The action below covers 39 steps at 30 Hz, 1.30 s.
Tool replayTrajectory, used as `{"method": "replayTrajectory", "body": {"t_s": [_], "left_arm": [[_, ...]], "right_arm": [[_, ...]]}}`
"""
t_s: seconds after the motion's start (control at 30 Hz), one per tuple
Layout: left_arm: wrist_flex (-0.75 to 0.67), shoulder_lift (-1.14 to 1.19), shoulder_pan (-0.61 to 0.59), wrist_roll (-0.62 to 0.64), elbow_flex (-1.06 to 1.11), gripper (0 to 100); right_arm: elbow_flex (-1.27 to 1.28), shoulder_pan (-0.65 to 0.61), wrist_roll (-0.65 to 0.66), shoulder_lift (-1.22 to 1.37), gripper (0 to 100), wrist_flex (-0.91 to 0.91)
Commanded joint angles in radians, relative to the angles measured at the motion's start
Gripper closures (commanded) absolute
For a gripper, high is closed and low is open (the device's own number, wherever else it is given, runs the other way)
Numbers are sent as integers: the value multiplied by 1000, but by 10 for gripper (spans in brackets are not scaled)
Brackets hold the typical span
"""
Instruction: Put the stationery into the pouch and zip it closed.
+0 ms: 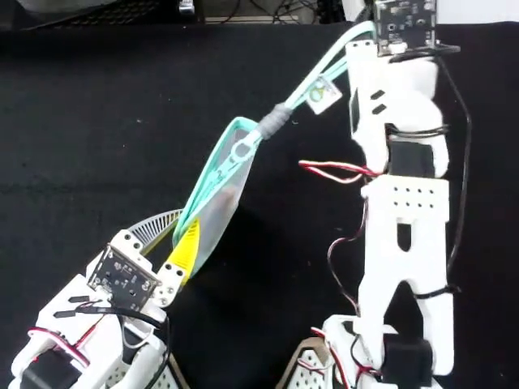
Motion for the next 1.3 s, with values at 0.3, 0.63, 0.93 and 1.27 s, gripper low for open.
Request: {"method": "replayTrajectory", "body": {"t_s": [0.3,0.63,0.93,1.27], "left_arm": [[3,-2,4,6,2,971],[3,-2,2,6,2,971],[3,-2,1,6,4,971],[5,-2,1,6,4,971]], "right_arm": [[-329,141,3,173,985,-35],[-631,180,3,378,984,175],[-806,64,5,308,858,744],[-900,-218,11,153,776,1177]]}}
